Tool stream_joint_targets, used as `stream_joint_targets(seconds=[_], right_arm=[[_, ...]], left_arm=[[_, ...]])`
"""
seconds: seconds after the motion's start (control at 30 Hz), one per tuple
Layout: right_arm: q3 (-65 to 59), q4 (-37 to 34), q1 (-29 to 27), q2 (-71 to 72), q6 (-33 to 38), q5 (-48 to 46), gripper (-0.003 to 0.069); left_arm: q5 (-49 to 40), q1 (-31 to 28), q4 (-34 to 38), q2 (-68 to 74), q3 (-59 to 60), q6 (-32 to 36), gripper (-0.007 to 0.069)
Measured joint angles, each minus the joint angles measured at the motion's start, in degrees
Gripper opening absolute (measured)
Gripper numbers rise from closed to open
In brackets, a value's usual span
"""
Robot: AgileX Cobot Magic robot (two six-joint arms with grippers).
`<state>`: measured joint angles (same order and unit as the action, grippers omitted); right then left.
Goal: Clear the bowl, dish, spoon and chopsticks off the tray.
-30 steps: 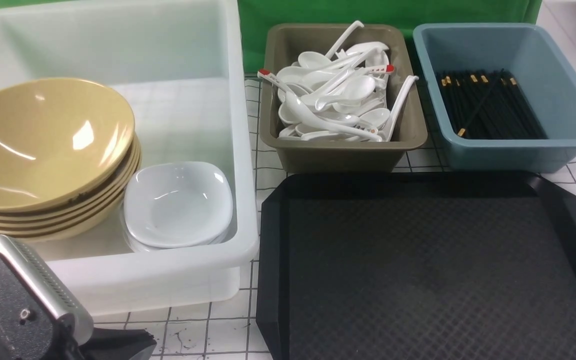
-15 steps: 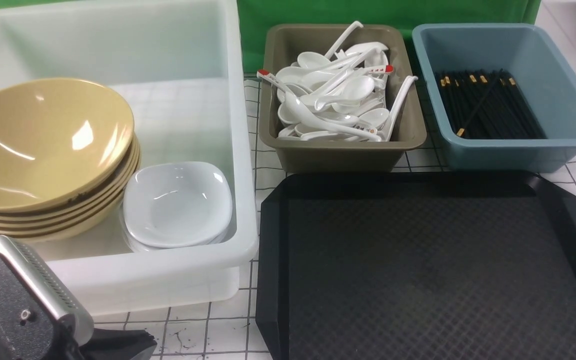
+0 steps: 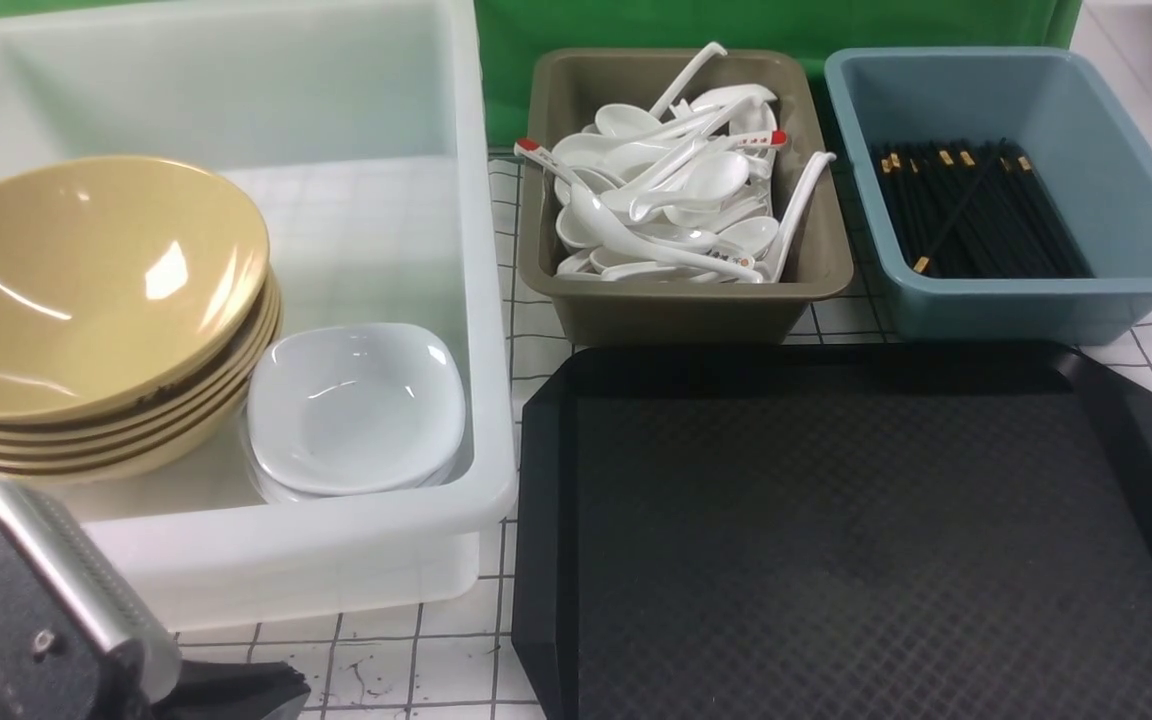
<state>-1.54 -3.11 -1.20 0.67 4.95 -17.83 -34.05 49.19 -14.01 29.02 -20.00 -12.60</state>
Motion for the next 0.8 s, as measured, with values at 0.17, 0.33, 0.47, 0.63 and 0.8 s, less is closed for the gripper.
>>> stream_joint_targets(seconds=[0.17,0.33,0.47,0.63,0.8], right_arm=[[0.00,-0.04,0.00,0.00,0.00,0.00,0.0048],[0.00,-0.04,0.00,0.00,0.00,0.00,0.0048],[0.00,-0.04,0.00,0.00,0.00,0.00,0.0049],[0.00,-0.04,0.00,0.00,0.00,0.00,0.0052],[0.00,-0.07,0.00,0.04,-0.04,0.00,0.0055]], left_arm=[[4.12,-3.12,-0.92,-9.78,4.95,-1.28,-0.0005],[9.50,-14.62,0.02,-18.08,5.94,0.84,-0.0005],[12.29,-27.01,3.24,-22.17,7.99,3.61,-0.0005],[17.42,-42.70,8.47,-28.15,15.64,4.37,-0.0005],[17.96,-49.24,18.62,-29.71,21.41,11.17,-0.0005]])
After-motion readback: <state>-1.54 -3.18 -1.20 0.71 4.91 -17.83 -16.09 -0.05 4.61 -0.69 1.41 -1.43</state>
